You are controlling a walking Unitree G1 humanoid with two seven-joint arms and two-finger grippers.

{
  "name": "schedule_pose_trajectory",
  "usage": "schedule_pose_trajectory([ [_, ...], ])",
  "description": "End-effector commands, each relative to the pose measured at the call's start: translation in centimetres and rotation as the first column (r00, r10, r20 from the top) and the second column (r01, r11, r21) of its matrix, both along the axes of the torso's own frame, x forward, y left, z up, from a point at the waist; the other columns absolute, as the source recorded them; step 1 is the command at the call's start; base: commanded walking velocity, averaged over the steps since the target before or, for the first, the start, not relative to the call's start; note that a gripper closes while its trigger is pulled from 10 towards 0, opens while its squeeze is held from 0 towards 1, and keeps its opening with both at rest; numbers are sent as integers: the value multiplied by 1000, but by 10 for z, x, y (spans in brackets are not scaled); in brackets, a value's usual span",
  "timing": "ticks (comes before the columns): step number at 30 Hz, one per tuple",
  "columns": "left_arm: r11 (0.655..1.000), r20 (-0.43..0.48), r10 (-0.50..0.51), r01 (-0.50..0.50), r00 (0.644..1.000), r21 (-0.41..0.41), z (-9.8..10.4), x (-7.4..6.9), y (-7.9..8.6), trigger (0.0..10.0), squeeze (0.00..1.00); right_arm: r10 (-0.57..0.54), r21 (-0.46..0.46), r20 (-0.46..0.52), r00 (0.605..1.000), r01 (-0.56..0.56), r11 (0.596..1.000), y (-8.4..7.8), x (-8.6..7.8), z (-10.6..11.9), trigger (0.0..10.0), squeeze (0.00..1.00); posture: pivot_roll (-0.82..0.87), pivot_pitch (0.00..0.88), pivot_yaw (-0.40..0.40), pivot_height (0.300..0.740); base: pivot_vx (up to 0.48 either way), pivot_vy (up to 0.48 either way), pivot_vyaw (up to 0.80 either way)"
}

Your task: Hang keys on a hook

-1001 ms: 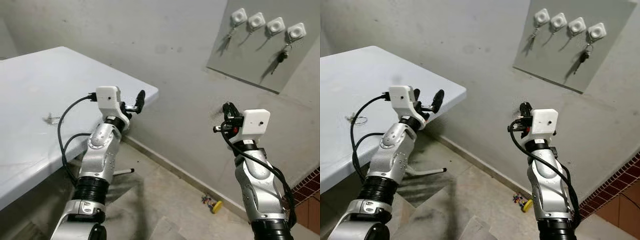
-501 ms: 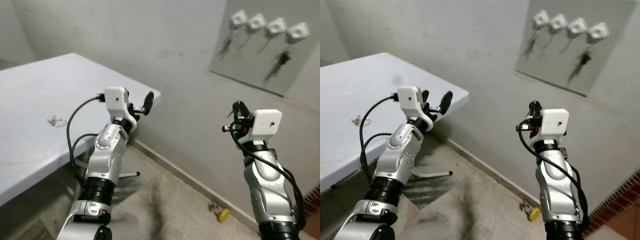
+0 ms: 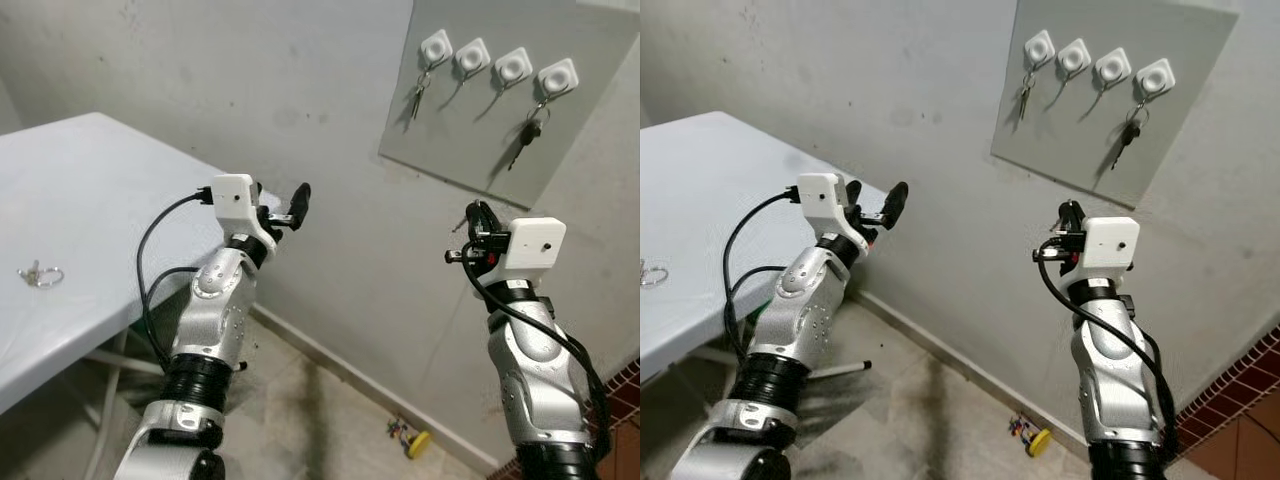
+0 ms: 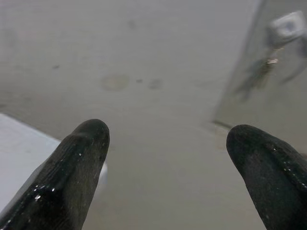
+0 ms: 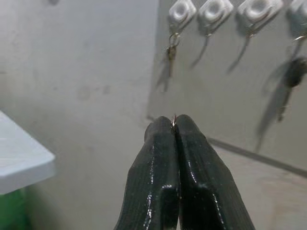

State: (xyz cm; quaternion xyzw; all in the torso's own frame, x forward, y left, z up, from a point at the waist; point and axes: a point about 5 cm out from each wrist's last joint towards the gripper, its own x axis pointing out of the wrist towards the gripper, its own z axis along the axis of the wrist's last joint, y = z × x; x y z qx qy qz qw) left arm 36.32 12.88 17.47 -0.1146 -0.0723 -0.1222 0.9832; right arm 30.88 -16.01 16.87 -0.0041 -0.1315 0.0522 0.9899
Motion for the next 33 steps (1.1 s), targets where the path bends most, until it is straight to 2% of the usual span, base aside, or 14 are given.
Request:
schedule_pose_trajectory([
  [1,999,16,-33,33,999,2,6,0,-13,10000,0,-28,4,12,1000,28,1000,-10,0,6,10000,0,-22,0,-76,711,304,0,-694],
  [3,999,16,-33,33,999,2,6,1,-14,10000,0,-28,-6,32,999,28,1000,-10,0,8,10000,0,-22,0,-76,711,311,0,-712],
  [20,999,15,-29,29,999,-13,6,1,-15,10000,0,-13,-28,35,999,14,999,-8,-1,9,10000,0,-25,0,-82,711,302,0,0],
  [33,999,3,-21,21,1000,-45,7,2,-16,10000,0,11,-42,30,999,-10,999,-6,-1,8,10000,0,-28,0,-86,711,0,0,0],
])
